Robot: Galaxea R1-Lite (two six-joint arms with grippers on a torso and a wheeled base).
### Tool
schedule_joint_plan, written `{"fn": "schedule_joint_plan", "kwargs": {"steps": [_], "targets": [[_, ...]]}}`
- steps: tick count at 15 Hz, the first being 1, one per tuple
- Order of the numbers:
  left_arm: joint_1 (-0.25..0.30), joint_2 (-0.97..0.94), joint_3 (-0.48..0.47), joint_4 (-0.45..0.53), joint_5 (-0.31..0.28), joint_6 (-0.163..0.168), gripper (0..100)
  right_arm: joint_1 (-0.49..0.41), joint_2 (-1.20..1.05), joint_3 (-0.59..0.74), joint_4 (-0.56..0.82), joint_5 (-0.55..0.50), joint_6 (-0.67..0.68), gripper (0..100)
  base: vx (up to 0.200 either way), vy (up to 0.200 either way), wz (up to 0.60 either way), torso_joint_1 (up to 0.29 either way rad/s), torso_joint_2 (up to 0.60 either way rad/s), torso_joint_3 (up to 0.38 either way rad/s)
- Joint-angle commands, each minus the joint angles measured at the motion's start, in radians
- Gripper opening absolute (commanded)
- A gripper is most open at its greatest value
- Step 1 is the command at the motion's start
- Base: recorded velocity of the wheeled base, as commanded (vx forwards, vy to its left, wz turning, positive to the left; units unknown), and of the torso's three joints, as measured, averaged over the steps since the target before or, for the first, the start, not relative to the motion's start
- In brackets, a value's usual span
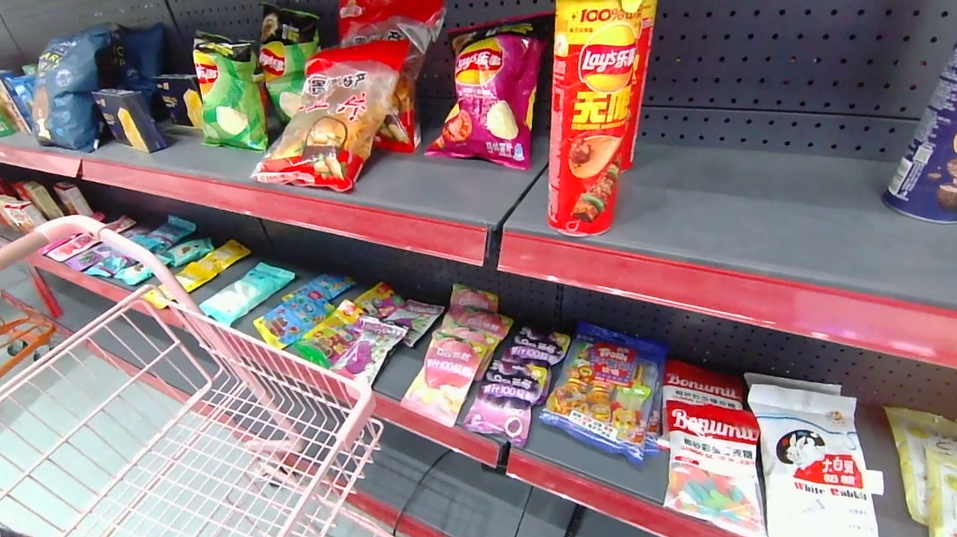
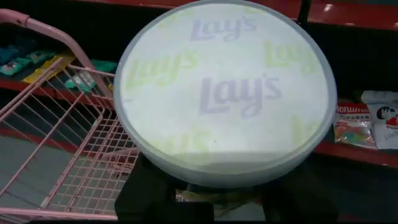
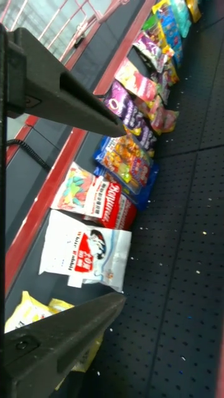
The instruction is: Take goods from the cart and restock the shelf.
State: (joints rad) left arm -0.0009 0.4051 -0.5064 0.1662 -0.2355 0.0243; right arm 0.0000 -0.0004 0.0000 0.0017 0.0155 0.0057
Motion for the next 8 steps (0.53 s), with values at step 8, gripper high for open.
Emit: {"fn": "schedule_joint_plan", "kwargs": {"steps": [8], "targets": [[0.002,-0.137,0.103,0.004,0.024,0.016,0,0.0,0.0,0.0,0.0,0.0,0.0,100,0.0,0.0,0.0,0.19,-0.53,-0.34]]}}
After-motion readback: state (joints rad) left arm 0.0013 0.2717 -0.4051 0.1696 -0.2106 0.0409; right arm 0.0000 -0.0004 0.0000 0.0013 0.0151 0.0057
